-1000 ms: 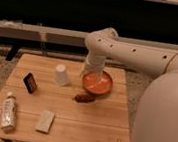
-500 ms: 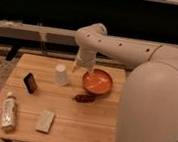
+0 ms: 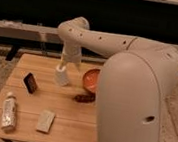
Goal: Move the arm in a circular motion
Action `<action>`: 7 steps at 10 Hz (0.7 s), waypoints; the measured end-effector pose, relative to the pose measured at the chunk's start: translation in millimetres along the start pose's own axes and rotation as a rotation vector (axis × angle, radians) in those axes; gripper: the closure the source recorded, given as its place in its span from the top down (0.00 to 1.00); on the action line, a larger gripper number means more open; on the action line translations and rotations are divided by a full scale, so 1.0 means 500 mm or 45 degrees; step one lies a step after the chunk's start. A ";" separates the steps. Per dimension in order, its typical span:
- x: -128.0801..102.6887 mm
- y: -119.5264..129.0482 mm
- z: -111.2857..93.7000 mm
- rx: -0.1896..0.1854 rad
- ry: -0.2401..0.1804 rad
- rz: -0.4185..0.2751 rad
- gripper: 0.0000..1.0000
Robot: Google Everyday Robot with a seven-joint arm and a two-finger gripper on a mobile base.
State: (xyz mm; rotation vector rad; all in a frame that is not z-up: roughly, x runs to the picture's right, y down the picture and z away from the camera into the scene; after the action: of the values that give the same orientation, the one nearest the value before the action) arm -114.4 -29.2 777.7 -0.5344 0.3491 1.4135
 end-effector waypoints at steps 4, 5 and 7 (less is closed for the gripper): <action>0.019 0.053 -0.007 0.024 0.008 -0.075 0.65; 0.032 0.071 -0.011 0.032 0.004 -0.101 0.65; 0.051 0.132 -0.014 0.024 0.006 -0.142 0.65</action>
State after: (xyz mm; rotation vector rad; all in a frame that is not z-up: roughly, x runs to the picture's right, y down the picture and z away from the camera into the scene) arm -175.3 -6.9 748.8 -0.5337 0.3311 1.3008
